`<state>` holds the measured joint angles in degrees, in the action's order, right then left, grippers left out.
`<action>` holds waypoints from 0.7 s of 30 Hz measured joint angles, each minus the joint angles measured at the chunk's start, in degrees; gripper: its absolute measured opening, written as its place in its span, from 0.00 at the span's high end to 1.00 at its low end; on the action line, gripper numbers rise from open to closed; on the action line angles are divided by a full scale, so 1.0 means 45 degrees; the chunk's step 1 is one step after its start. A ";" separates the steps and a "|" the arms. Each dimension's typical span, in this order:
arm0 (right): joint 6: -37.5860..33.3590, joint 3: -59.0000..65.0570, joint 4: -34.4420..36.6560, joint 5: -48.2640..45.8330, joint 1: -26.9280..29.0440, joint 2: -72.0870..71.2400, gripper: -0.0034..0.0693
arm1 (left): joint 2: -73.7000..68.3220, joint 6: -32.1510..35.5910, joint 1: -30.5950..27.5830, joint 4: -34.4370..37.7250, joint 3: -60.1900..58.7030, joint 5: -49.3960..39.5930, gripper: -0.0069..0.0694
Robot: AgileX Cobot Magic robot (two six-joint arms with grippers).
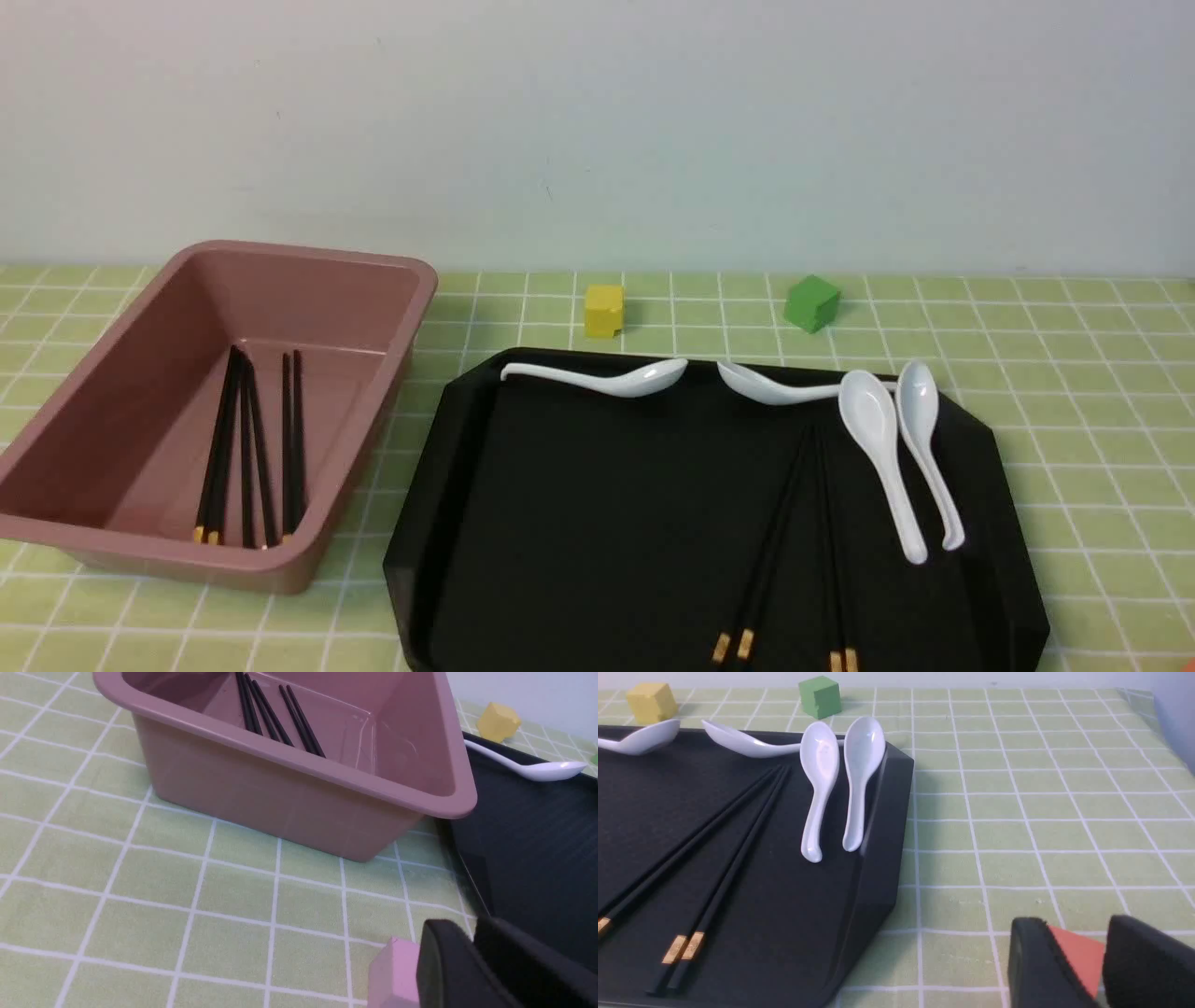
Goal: On green tablecloth take chopsticks from black tray and put them in box.
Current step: 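Move the gripper over the chopsticks on the black tray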
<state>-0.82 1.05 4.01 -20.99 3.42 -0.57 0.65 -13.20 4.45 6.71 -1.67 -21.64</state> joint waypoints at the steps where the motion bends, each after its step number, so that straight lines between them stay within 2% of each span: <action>1: 0.0000 0.0000 0.0000 0.0000 0.0000 0.0000 0.62 | 0.0000 0.0000 0.0000 0.0000 0.0000 0.0000 0.77; 21: 0.0000 0.0000 0.0012 0.0000 0.0000 0.0000 0.62 | 0.0000 0.0000 0.0000 0.0000 0.0000 0.0000 0.75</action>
<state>-0.82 1.05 4.06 -20.99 3.42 -0.57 0.65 -13.20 4.45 6.71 -1.67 -21.64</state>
